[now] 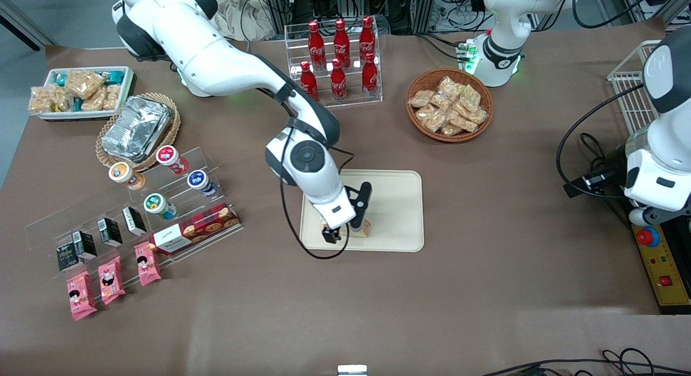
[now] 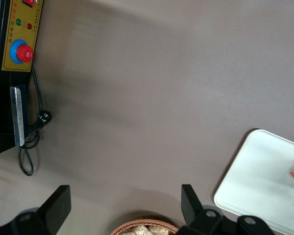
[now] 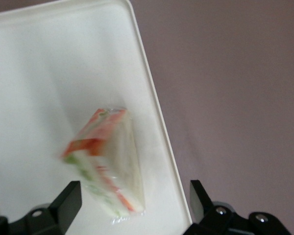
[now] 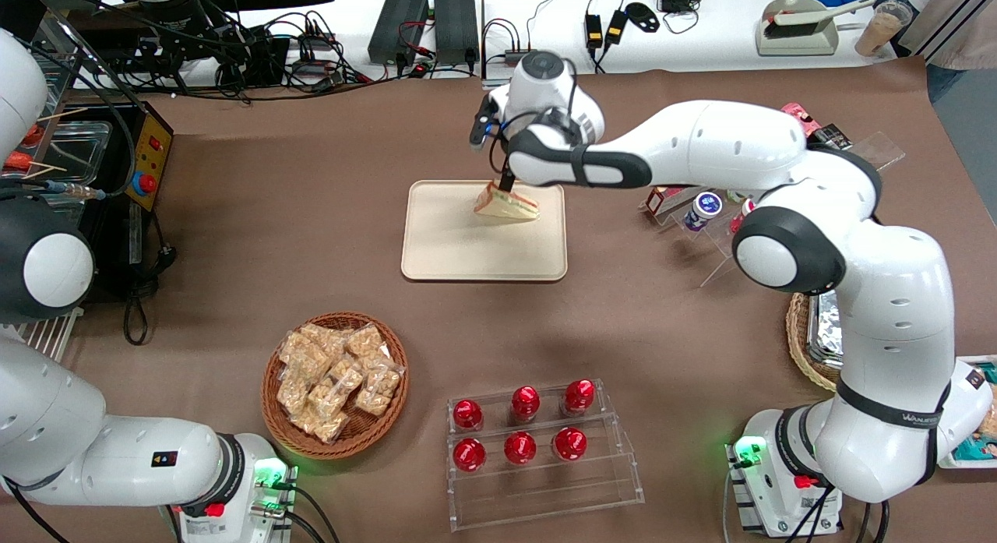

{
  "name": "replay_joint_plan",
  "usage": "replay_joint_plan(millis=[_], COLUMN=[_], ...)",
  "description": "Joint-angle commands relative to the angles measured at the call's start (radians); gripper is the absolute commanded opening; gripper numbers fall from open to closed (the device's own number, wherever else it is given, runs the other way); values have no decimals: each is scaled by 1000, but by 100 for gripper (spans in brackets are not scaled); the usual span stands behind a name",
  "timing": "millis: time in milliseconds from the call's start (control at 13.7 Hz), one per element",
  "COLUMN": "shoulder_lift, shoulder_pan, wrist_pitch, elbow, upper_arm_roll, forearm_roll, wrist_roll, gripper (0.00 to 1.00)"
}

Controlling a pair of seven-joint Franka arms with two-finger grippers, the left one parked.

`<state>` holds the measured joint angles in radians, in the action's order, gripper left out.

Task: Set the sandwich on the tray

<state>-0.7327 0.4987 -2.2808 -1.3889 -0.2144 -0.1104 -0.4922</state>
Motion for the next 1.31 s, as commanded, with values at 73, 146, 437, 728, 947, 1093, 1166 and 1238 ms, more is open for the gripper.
replay_joint_plan(millis=[73, 146, 437, 728, 947, 1093, 1166, 1238], shoulder_lift=[128, 145, 239, 320, 395, 449, 472, 496], shoulder_pan=[-77, -101, -199, -325, -397, -408, -407, -410], wrist_pitch=[191, 249, 388, 501, 587, 667, 713, 739], elbow=[-24, -22, -21, -19, -19, -21, -19, -19], upper_arm_roll=[-11, -14, -8, -10, -7, 51, 73, 82], forearm_roll=[97, 100, 201, 202, 213, 216, 216, 215], wrist_roll=[3, 4, 47, 70, 75, 137, 206, 258], gripper=[99, 99, 99, 99, 99, 99, 99, 99])
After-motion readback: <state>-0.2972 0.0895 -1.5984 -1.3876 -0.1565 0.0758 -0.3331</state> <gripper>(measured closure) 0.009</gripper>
